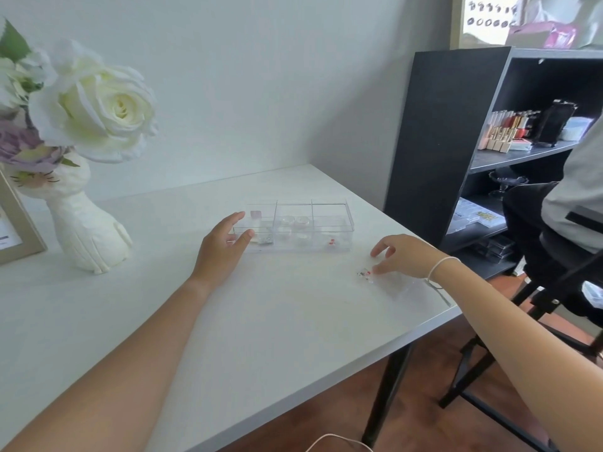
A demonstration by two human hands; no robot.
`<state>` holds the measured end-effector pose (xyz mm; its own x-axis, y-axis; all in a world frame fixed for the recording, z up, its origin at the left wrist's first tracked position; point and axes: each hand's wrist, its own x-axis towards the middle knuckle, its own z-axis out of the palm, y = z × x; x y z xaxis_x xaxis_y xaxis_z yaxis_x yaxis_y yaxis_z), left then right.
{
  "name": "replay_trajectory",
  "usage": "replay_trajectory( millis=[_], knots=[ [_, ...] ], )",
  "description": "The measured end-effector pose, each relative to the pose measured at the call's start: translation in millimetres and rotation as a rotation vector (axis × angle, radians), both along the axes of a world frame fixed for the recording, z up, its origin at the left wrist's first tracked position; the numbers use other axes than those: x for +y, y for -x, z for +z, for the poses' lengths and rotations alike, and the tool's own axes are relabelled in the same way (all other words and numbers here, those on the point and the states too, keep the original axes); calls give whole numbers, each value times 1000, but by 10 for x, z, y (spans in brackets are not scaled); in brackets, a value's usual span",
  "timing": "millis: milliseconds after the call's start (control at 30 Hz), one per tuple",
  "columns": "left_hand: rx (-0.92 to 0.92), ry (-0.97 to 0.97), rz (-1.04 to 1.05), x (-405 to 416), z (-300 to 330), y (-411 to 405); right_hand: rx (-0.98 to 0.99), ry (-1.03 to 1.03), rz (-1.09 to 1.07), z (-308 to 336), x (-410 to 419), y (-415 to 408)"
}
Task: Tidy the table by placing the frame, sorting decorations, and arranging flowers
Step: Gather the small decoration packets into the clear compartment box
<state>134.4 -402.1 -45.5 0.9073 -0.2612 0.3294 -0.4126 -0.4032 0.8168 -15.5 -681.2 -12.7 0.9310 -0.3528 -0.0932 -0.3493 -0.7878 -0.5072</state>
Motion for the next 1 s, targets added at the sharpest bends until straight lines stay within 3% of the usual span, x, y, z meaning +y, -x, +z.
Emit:
replay_trajectory(
  millis=[367,667,1000],
  knots=[
    [7,-4,1,6,14,7,-26,-106,70,274,-55,-21],
    [18,11,6,4,20,20,-422,-301,-109,655,47,-391],
    [24,16,-1,13,20,2,-392,-134,-237,503,259,-928]
  ],
)
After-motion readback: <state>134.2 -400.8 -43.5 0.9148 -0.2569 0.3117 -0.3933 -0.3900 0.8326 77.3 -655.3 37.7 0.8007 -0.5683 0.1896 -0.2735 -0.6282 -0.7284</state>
